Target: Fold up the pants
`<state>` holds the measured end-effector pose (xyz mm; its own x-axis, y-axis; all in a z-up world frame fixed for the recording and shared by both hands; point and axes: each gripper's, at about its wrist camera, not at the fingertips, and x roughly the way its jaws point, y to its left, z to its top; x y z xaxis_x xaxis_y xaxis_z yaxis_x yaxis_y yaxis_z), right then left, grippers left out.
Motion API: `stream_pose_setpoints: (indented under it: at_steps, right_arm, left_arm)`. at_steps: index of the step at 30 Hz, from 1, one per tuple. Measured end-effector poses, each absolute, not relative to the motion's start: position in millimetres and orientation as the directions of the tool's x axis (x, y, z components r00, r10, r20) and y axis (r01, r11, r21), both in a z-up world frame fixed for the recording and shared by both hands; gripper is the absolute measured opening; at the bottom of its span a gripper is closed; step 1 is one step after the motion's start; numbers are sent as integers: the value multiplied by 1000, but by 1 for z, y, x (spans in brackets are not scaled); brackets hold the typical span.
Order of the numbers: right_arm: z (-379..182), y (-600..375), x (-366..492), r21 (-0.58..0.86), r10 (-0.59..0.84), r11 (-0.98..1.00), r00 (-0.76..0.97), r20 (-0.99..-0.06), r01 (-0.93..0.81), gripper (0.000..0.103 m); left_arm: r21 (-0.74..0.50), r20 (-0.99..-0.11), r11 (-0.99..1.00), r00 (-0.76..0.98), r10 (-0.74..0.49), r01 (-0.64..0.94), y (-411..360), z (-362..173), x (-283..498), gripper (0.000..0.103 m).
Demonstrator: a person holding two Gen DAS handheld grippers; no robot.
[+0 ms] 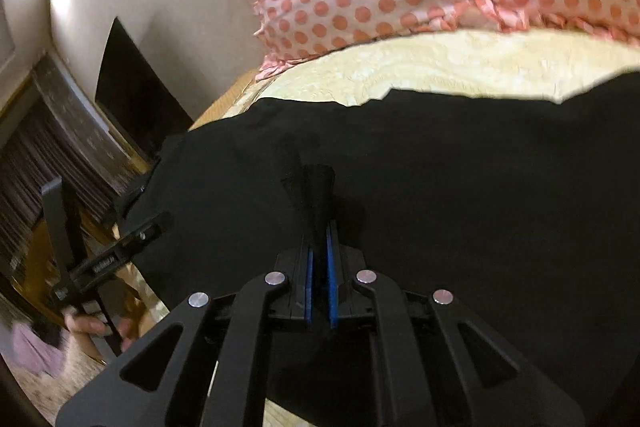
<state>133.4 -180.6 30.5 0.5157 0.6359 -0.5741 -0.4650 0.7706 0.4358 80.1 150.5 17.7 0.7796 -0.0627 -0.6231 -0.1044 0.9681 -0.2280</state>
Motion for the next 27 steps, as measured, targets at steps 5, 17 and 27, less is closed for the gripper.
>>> stream_pose_setpoints:
  at_steps: [5, 17, 27]
  right_arm:
    - [38, -164, 119, 351, 630, 766, 523, -574, -538, 6]
    - [27, -117, 91, 49, 503, 788, 596, -626, -614, 21]
    - [57, -126, 86, 72, 551, 796, 669, -499, -601, 61]
  left_arm:
    - [-334, -573, 940, 806, -147, -65, 160, 34, 70, 101]
    - [-337, -511, 888, 853, 107, -314, 246, 73, 38, 101]
    - [-363, -559, 812, 804, 203, -457, 297, 59, 12, 101]
